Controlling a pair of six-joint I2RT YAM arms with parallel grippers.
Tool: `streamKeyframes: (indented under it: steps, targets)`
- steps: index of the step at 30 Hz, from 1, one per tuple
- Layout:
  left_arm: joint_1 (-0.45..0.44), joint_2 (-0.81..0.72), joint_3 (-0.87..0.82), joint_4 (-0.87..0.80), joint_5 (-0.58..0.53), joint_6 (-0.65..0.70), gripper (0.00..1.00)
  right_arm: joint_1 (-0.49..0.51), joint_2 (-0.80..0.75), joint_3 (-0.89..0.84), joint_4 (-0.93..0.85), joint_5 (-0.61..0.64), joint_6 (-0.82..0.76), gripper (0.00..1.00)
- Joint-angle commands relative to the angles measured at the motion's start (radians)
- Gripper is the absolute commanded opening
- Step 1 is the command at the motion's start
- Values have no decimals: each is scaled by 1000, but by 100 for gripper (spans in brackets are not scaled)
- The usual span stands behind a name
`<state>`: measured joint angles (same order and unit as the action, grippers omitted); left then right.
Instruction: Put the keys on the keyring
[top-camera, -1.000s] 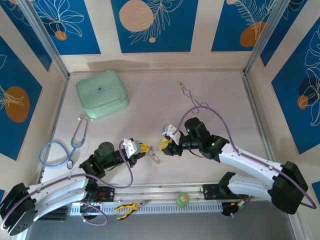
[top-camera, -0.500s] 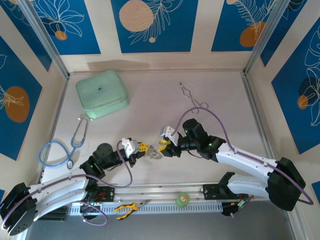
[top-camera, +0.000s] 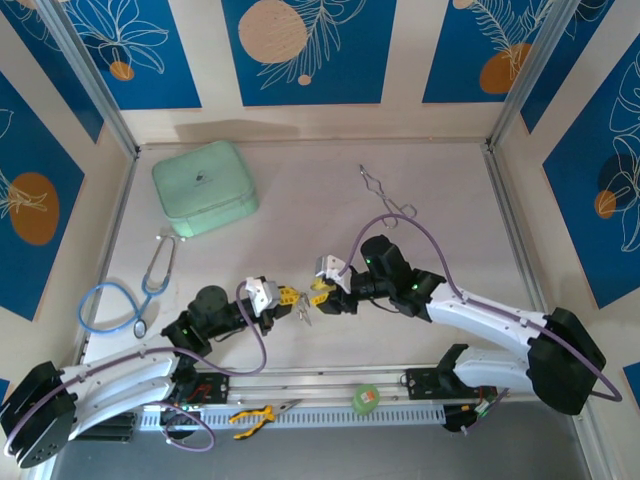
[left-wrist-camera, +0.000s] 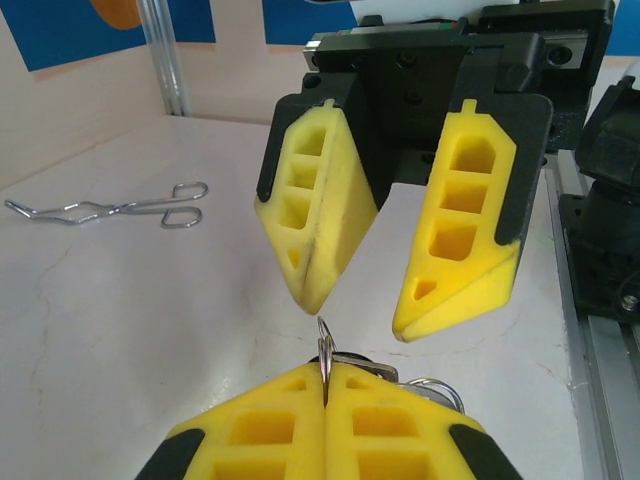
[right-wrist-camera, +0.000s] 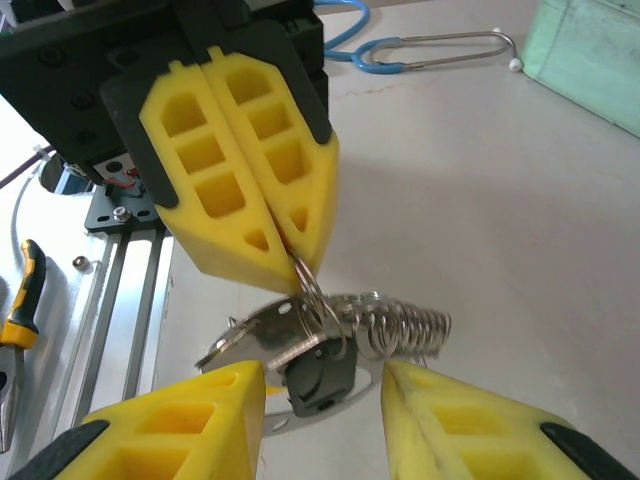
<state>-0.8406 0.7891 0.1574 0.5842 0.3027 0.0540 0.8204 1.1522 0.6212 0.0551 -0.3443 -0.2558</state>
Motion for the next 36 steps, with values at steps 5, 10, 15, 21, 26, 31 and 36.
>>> streamKeyframes:
  steps: [5, 10, 15, 21, 26, 31, 36]
  targets:
    - [0, 17, 14, 51, 54, 19, 0, 14, 30, 48, 10, -39, -52, 30]
    - [0, 21, 15, 54, 53, 23, 0, 14, 34, 51, -27, -28, -63, 17]
    - [0, 25, 14, 60, 62, 23, 0, 15, 34, 60, -63, -10, -89, 21]
    - [0, 28, 14, 65, 70, 19, 0, 19, 46, 73, -83, -10, -105, 20]
    - [1, 23, 15, 68, 70, 18, 0, 21, 47, 75, -96, -14, -112, 10]
    - [0, 24, 14, 76, 78, 12, 0, 19, 44, 78, -132, -10, -123, 2]
    - [-1, 24, 13, 82, 75, 14, 0, 20, 55, 67, -149, 3, -116, 0]
